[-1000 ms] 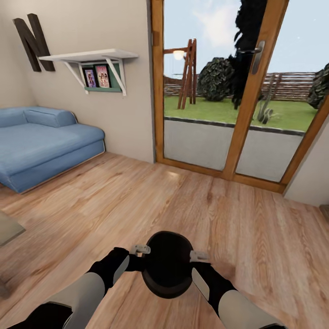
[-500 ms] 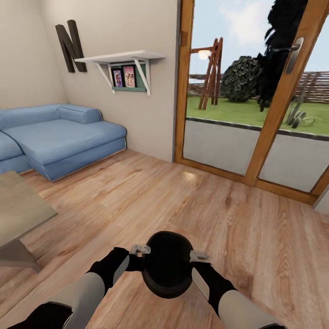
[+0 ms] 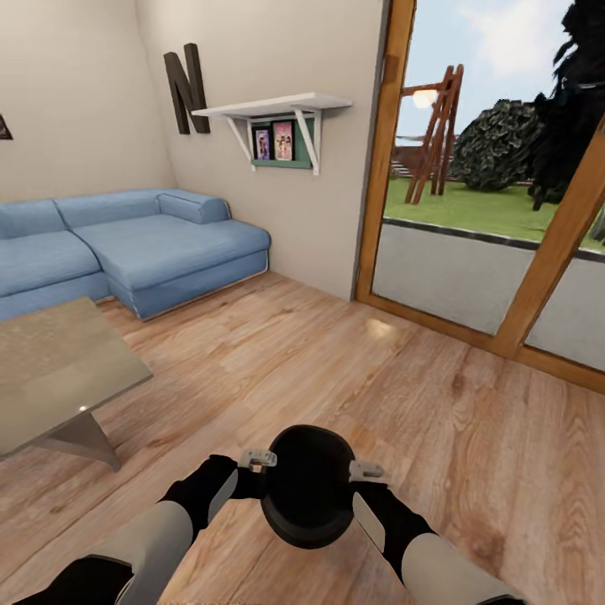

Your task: Place each of the two pumpkins and all three candles from the living room inside a cabinet in the living room (use any cabinet), then make sure every cabinet is closed, and position the cauldron so it is next to a table in the living room.

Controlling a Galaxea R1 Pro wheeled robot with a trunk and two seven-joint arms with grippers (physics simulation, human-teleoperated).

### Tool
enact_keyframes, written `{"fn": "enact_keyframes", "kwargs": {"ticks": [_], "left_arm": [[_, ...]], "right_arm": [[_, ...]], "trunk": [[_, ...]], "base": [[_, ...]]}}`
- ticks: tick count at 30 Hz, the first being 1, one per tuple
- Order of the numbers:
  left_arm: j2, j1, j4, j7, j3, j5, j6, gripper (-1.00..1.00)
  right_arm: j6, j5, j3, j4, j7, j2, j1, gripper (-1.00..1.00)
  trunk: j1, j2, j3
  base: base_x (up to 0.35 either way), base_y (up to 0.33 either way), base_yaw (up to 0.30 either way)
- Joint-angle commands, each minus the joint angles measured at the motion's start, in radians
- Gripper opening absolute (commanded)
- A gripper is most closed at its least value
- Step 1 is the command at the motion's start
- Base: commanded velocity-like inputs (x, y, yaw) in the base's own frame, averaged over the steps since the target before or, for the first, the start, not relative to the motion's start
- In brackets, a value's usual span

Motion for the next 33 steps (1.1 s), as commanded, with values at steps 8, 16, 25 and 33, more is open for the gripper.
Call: {"fn": "enact_keyframes", "kwargs": {"ticks": [8,16,25,33], "left_arm": [[0.001,0.0,0.0,0.0,-0.005,-0.002,0.004,-1.0],[0.001,0.0,0.0,0.0,-0.005,-0.001,0.004,-1.0],[0.001,0.0,0.0,0.0,-0.005,-0.001,0.004,-1.0],[0.001,0.0,0.0,0.0,-0.005,-0.002,0.004,-1.0]], "right_arm": [[0.003,-0.017,0.011,-0.008,-0.005,0.0,-0.001,-1.0],[0.003,-0.018,0.013,-0.008,-0.005,0.0,-0.001,-1.0],[0.003,-0.018,0.013,-0.008,-0.005,0.0,-0.001,-1.0],[0.003,-0.018,0.013,-0.008,-0.004,0.0,-0.001,-1.0]], "trunk": [[0.0,0.0,-0.001],[0.0,0.0,-0.001],[0.0,0.0,-0.001],[0.0,0.0,-0.001]], "base": [[0.0,0.0,0.287],[0.0,0.0,0.287],[0.0,0.0,0.288],[0.0,0.0,0.289]]}}
